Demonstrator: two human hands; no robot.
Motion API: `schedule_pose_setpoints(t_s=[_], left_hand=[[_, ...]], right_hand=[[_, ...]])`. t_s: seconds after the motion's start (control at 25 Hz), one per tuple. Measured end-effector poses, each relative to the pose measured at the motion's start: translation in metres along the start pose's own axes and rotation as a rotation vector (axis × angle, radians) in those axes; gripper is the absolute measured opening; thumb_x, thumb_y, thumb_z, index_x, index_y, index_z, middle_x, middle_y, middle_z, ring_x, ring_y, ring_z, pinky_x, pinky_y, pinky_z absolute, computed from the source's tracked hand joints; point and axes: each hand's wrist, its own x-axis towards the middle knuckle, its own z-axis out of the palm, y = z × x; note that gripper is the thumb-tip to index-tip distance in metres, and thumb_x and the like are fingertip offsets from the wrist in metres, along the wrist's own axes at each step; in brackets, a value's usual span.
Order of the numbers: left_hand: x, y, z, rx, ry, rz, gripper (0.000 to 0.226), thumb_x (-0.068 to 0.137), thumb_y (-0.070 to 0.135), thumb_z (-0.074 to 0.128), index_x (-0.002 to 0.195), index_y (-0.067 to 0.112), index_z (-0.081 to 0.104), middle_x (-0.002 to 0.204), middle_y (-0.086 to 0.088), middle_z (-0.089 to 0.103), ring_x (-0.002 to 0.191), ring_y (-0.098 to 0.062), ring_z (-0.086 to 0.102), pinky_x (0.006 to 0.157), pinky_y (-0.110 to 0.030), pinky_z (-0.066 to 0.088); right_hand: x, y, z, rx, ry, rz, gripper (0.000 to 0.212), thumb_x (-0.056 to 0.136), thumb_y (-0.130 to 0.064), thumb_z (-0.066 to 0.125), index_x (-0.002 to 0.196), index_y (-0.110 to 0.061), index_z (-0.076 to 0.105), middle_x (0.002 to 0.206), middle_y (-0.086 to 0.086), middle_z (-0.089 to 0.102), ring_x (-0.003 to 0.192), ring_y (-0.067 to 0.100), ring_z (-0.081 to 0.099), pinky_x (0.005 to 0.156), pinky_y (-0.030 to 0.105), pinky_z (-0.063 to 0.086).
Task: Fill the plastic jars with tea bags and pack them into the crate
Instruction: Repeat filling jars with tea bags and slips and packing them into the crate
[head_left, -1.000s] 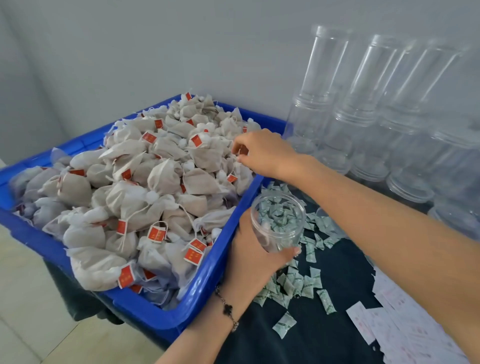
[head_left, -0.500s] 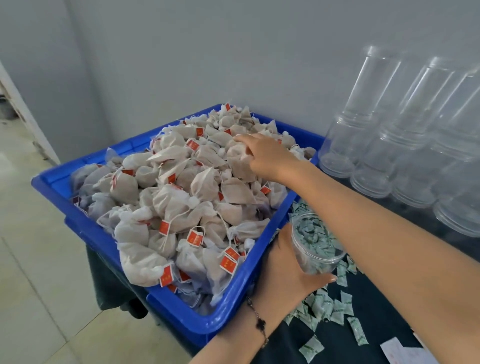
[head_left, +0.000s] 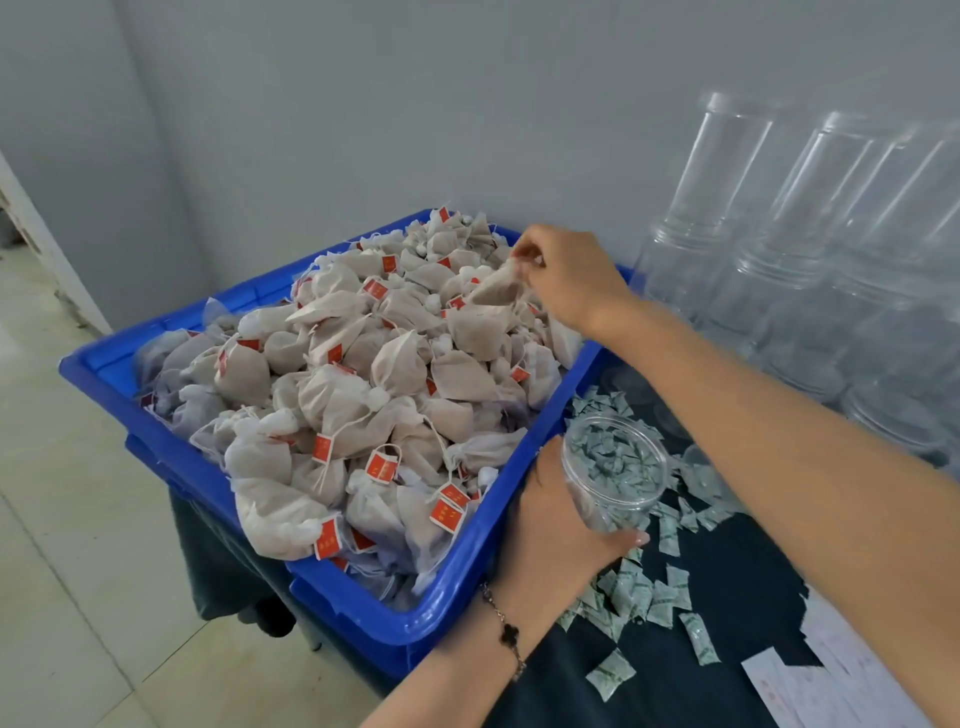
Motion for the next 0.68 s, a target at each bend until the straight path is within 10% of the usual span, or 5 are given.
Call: schedule_pose_setpoints(t_s=[0.16, 0.4, 0.68], left_hand=[[-0.002, 0.003, 0.004, -0.032, 0.021, -0.025, 0.097, 0.054, 0.04, 0.089, 0.134, 0.028, 0.036, 0.124, 0.018, 0.05, 0.116, 0.0, 0.049, 0.095, -0.012, 0.039], [-0.001, 0.015, 0.0, -0.075, -0.018, -0.073, 0.088, 0.058, 0.041, 0.088, 0.128, 0.03, 0.037, 0.119, 0.011, 0.055, 0.1, 0.0, 0.057, 0.087, -0.019, 0.049], [-0.002, 0.008, -0.004, -0.043, -0.033, -0.048, 0.102, 0.058, 0.038, 0.089, 0.14, 0.014, 0.033, 0.102, 0.01, 0.061, 0.098, 0.011, 0.056, 0.082, -0.005, 0.043]], right_hand=[[-0.033, -0.007, -0.061, 0.152, -0.009, 0.028, 0.009, 0.089, -0.014, 0.057, 0.081, -0.016, 0.061, 0.074, -0.003, 0.065, 0.058, 0.006, 0.064, 0.06, 0.022, 0.055], [-0.082, -0.009, -0.067, -0.285, -0.774, 0.053, 0.008, 0.089, -0.027, 0.062, 0.089, -0.019, 0.064, 0.079, -0.004, 0.067, 0.061, 0.006, 0.066, 0.054, 0.021, 0.053], [-0.014, -0.014, 0.013, -0.211, -0.257, -0.12, 0.036, 0.092, -0.004, 0.048, 0.125, -0.016, 0.055, 0.117, 0.003, 0.06, 0.104, 0.018, 0.057, 0.08, 0.027, 0.045]])
